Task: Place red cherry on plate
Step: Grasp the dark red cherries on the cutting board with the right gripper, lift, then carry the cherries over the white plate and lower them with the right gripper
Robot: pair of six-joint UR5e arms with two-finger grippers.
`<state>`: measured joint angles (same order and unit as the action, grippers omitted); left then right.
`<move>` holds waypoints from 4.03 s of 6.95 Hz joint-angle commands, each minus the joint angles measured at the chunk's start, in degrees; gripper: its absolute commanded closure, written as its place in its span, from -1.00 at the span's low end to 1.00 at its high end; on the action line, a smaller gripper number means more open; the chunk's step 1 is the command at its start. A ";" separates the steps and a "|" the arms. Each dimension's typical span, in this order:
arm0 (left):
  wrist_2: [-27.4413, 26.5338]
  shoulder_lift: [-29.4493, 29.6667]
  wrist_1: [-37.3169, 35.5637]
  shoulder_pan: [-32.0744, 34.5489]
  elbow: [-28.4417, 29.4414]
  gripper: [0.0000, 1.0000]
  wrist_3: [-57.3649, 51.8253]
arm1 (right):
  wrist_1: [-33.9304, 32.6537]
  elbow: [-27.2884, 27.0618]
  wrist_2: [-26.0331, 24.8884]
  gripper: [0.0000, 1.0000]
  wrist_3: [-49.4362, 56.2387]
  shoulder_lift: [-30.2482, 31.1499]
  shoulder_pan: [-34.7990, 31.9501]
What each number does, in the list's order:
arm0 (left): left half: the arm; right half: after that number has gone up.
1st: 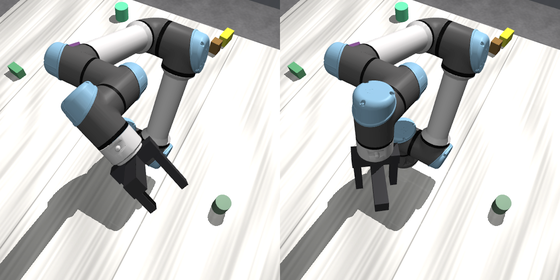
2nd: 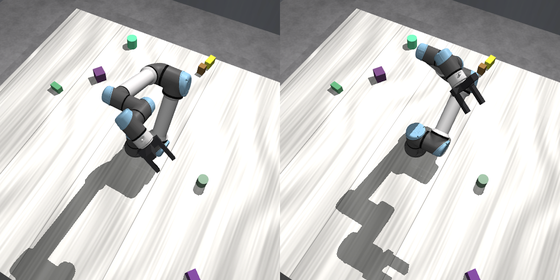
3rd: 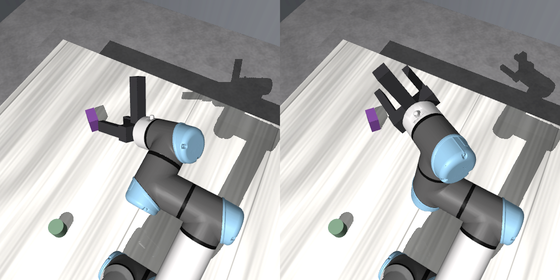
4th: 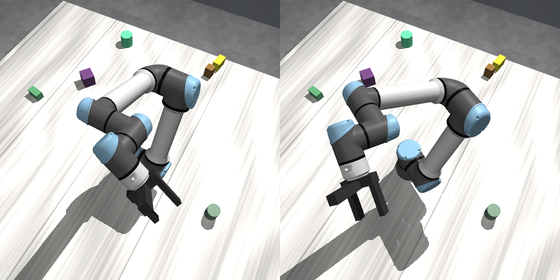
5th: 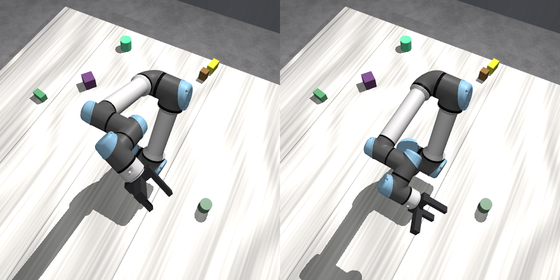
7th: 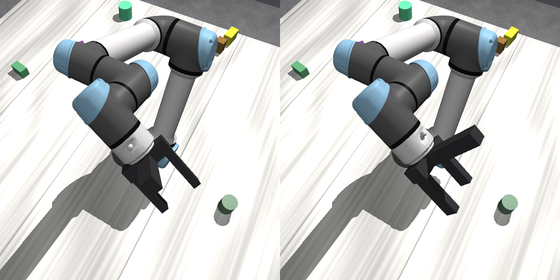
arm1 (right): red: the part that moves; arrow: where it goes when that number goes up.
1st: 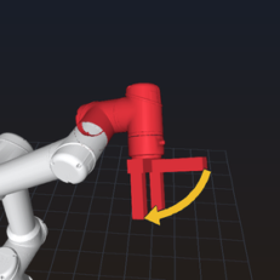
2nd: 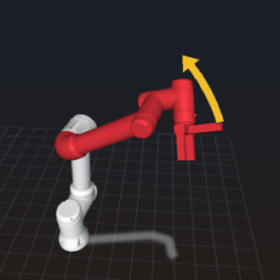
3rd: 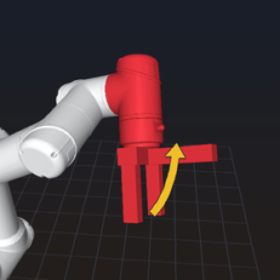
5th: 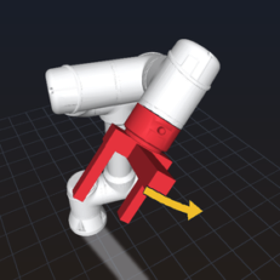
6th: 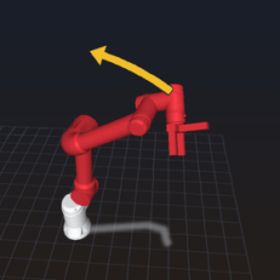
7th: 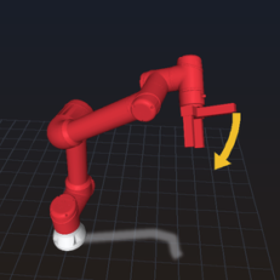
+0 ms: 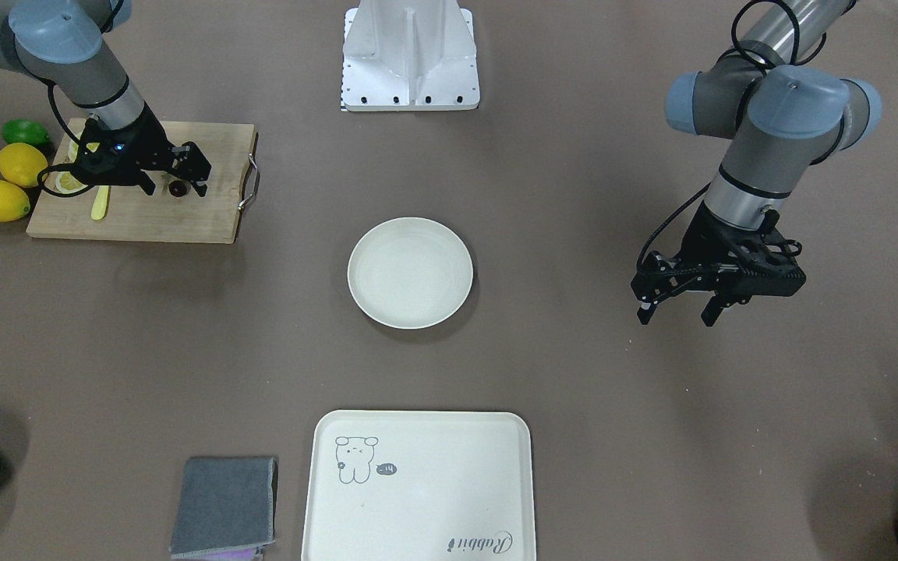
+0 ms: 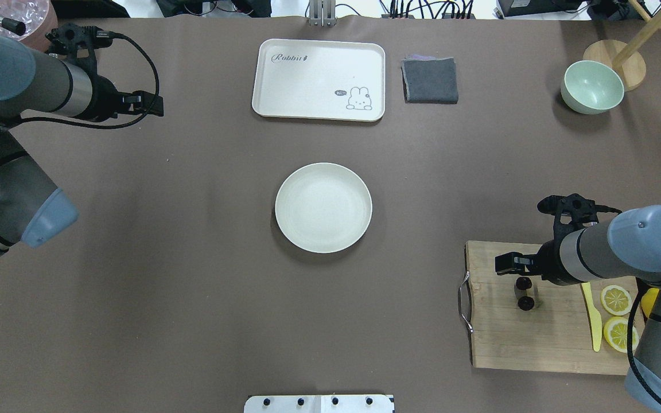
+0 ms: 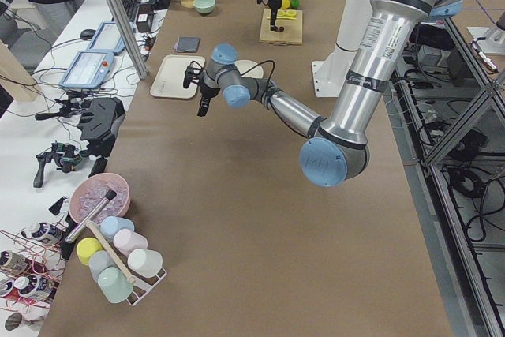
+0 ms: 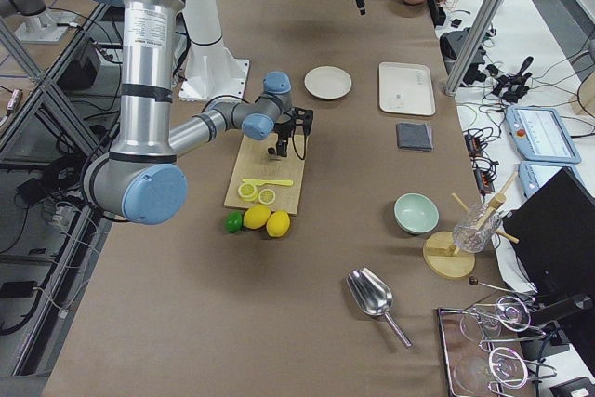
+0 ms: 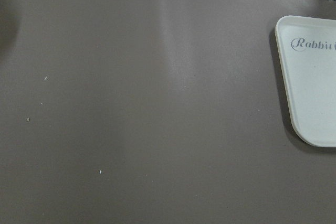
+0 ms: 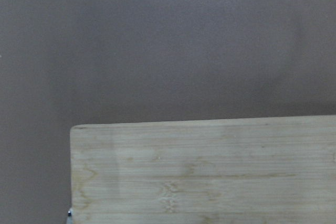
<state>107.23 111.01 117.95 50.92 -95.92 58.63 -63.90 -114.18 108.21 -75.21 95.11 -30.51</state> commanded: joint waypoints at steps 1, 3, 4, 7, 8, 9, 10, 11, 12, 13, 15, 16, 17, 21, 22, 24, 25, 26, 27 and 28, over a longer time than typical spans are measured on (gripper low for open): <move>0.00 0.08 0.00 0.06 0.03 -0.97 0.00 | 0.00 0.18 0.07 -0.84 -0.12 0.16 0.10; 0.00 0.17 0.00 -0.03 0.03 -0.97 0.00 | -0.09 -0.08 0.42 -0.84 -0.20 0.51 0.63; 0.00 0.17 0.00 -0.12 0.12 -0.97 0.00 | -0.09 -0.26 0.51 -0.78 -0.20 1.21 0.81; -0.09 0.35 -0.09 0.06 0.38 -0.97 -2.02 | -0.09 -0.26 0.43 -0.16 -0.20 1.75 1.77; -0.09 0.26 -0.09 0.15 0.38 -0.97 -2.46 | -0.09 -0.26 0.34 0.44 -0.20 1.66 1.95; -0.09 0.26 -0.09 0.15 0.38 -0.97 -2.46 | -0.09 -0.26 0.25 0.96 -0.20 1.48 2.04; -0.09 0.17 -0.09 0.06 0.38 -0.97 -2.46 | -0.09 -0.34 0.25 1.00 -0.12 1.40 1.95; -0.09 0.17 -0.09 0.15 0.38 -0.97 -2.46 | -0.17 -1.39 0.68 1.00 -0.12 1.31 1.60; -0.09 0.17 -0.09 0.15 0.38 -0.97 -2.46 | -0.44 -2.97 2.60 1.00 0.06 1.22 -0.92; -0.09 0.08 0.00 0.15 0.30 -0.97 -2.46 | -0.70 -4.03 6.54 1.00 0.32 0.87 -3.47; 0.00 -0.61 0.00 0.50 0.38 -0.97 -2.46 | -7.67 -1.24 6.67 1.00 0.41 -11.61 -4.03; 0.08 -0.97 0.00 0.85 0.38 -0.97 -2.46 | -16.96 1.47 6.40 1.00 0.41 -22.75 -4.03; 0.00 -1.14 -0.09 1.11 0.38 -0.97 -3.16 | -18.70 6.11 6.31 1.00 0.32 -30.43 -3.94; 0.08 -1.76 -0.09 3.04 1.61 -0.97 -3.25 | -7.09 33.53 -0.69 1.00 0.06 -49.14 -0.97; 0.17 -1.76 -0.09 3.31 1.96 -0.97 -3.25 | -5.38 34.88 -1.59 1.00 -0.03 -49.14 0.44; 0.09 -1.76 0.17 3.57 2.75 -0.97 -3.25 | -5.27 34.55 -1.60 1.00 -0.82 -49.32 1.77; 0.08 -1.67 0.18 3.57 2.76 -0.97 -3.25 | -5.19 34.55 -1.60 -0.49 -0.91 -49.49 1.77; 0.08 -1.76 0.18 3.57 2.76 -0.97 -3.25 | -5.18 34.37 -1.60 -0.99 -0.99 -49.49 1.77; 0.26 -2.37 -0.08 3.57 3.28 -0.97 -3.25 | -5.97 32.80 -0.99 -1.00 -0.82 -49.32 1.34; 0.52 -2.90 -0.09 3.57 3.37 -0.97 -3.17 | -10.41 29.92 0.41 -1.00 -0.38 -49.23 0.20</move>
<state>107.50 108.71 117.94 54.49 -92.79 55.39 -70.63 -81.51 107.35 -75.97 45.76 -29.30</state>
